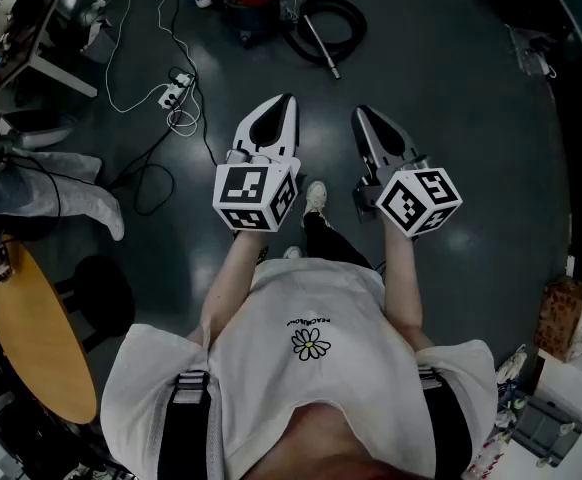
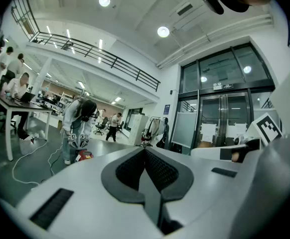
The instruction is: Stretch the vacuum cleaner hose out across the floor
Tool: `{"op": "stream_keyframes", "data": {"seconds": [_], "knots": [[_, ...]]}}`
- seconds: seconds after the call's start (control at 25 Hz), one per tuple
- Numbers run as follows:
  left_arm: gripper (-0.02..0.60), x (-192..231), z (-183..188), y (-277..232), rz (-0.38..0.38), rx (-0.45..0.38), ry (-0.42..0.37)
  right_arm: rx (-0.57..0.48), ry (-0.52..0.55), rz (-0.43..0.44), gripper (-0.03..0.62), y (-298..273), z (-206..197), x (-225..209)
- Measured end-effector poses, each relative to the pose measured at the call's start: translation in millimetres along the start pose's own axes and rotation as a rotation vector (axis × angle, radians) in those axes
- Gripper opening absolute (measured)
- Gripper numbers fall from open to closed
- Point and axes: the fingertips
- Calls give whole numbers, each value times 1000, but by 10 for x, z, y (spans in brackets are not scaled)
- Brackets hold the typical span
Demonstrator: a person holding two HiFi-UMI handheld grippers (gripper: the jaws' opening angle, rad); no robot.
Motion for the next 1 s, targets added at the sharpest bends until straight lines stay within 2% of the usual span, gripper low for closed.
{"op": "stream_keyframes", "data": {"seconds": [0.16, 0.32, 0.64, 0.84, 1.0], "knots": [[6, 219, 120, -790, -17, -9, -24, 20, 44, -12, 15, -594, 286, -492], [6, 464, 267, -1500, -18, -24, -19, 35, 78, 17, 15, -1110, 580, -904], [6, 1073, 263, -2480, 9, -23, 15, 70, 87, -11, 15, -2032, 789, -1617], [6, 1562, 234, -3323, 1, -31, 32, 85, 90, -40, 15, -2817, 963, -2169], [6, 2138, 379, -4044, 23, -5, 36, 63, 110, -51, 15, -3616, 1318, -2475]]}}
Point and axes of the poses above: the fingertips, and each gripper's own axes: y backward along the fingers, x to its left, z out of its top, and after that the axes turned 10 degrees about -z, right-handed
